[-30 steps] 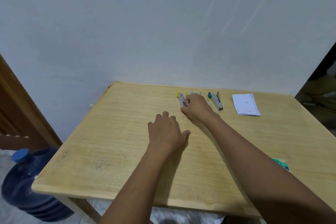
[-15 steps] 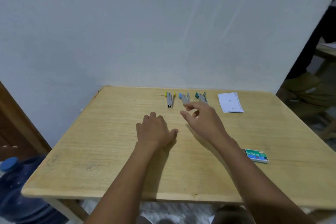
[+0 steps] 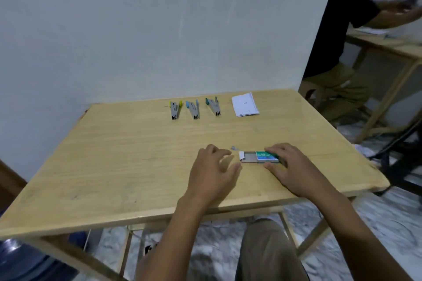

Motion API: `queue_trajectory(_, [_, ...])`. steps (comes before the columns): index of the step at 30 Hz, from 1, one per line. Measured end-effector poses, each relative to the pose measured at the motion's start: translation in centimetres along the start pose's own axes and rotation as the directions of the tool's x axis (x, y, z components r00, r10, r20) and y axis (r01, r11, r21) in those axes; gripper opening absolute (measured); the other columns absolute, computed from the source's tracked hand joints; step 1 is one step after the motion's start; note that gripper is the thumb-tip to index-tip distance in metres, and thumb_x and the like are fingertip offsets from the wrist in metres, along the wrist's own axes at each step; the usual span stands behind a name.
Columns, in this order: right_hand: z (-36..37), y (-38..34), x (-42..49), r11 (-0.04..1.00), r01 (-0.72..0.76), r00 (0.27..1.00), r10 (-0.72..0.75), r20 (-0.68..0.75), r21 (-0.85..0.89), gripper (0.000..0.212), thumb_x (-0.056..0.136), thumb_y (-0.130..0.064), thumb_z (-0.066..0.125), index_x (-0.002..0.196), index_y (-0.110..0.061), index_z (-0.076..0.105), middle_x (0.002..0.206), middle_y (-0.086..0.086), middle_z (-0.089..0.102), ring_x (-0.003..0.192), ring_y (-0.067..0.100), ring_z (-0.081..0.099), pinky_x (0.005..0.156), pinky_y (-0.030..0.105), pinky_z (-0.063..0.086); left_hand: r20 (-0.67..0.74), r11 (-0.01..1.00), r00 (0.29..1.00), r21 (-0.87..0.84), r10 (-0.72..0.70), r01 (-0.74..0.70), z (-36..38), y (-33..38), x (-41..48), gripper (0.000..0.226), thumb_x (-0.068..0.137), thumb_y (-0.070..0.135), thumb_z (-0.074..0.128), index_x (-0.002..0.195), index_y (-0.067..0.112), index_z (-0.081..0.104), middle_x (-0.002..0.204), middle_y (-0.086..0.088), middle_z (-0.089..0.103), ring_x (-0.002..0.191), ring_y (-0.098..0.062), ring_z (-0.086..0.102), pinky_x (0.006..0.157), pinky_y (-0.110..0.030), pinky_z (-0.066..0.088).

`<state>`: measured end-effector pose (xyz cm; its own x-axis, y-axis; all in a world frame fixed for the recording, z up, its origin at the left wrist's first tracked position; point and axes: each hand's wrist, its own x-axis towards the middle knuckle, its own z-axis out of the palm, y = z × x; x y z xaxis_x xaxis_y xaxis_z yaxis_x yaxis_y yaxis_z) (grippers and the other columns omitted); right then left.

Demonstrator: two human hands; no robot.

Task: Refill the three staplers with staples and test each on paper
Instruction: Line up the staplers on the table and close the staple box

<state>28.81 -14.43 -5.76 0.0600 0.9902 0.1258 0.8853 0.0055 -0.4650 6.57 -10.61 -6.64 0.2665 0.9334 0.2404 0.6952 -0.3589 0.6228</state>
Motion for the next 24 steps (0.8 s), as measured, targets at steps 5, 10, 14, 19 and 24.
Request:
queue_trajectory(5, [-0.1, 0.9, 0.1, 0.995, 0.050, 0.999, -0.050, -0.002, 0.086, 0.036, 0.096, -0.025, 0.060, 0.132, -0.022, 0.060, 0.126, -0.006, 0.056, 0.105, 0.002, 0.046, 0.088, 0.014, 0.036, -0.055, 0.996, 0.998, 0.086, -0.019, 0.024, 1.4, 0.8, 0.0, 0.030, 0.089, 0.050, 0.059, 0.110, 0.033, 0.072, 0.097, 0.010, 0.049, 0.094, -0.012, 0.047, 0.082, -0.031, 0.038])
queue_trajectory(10, [0.1, 0.9, 0.2, 0.987, 0.106, 0.994, -0.107, 0.004, 0.119, 0.035, 0.096, -0.024, 0.061, 0.130, -0.022, 0.061, 0.125, -0.008, 0.058, 0.105, 0.000, 0.048, 0.082, 0.003, 0.033, -0.046, 0.998, 0.999, 0.066, 0.014, -0.011, 1.3, 0.7, 0.1, 0.027, 0.089, 0.049, 0.061, 0.112, 0.041, 0.071, 0.094, 0.013, 0.049, 0.090, -0.010, 0.047, 0.079, -0.029, 0.039])
queue_trajectory(14, [0.5, 0.6, 0.2, 0.982, 0.124, 0.992, -0.127, 0.008, 0.146, 0.036, 0.095, -0.026, 0.061, 0.131, -0.023, 0.061, 0.125, -0.011, 0.058, 0.105, -0.002, 0.047, 0.080, -0.002, 0.033, -0.030, 0.996, 0.999, 0.083, 0.031, -0.028, 1.3, 0.6, 0.1, 0.027, 0.088, 0.053, 0.060, 0.112, 0.045, 0.070, 0.095, 0.015, 0.049, 0.090, -0.008, 0.047, 0.079, -0.029, 0.038])
queue_trajectory(19, [1.0, 0.0, 0.2, 0.973, 0.161, 0.986, -0.164, 0.006, 0.164, 0.035, 0.095, -0.025, 0.062, 0.130, -0.023, 0.062, 0.124, -0.011, 0.059, 0.106, -0.002, 0.048, 0.081, 0.001, 0.034, -0.017, 0.996, 0.999, 0.073, 0.046, -0.045, 1.4, 0.4, 0.2, 0.027, 0.088, 0.054, 0.060, 0.111, 0.046, 0.070, 0.096, 0.016, 0.048, 0.091, -0.006, 0.046, 0.081, -0.030, 0.038])
queue_trajectory(24, [1.1, -0.4, 0.3, 0.975, 0.158, 0.987, -0.162, 0.015, 0.156, 0.035, 0.096, -0.026, 0.061, 0.131, -0.025, 0.061, 0.121, -0.015, 0.056, 0.106, 0.000, 0.048, 0.088, 0.014, 0.040, -0.007, 0.994, 0.997, 0.080, 0.075, -0.074, 1.5, 0.2, 0.1, 0.027, 0.089, 0.055, 0.057, 0.112, 0.047, 0.069, 0.096, 0.017, 0.048, 0.091, -0.006, 0.046, 0.082, -0.030, 0.038])
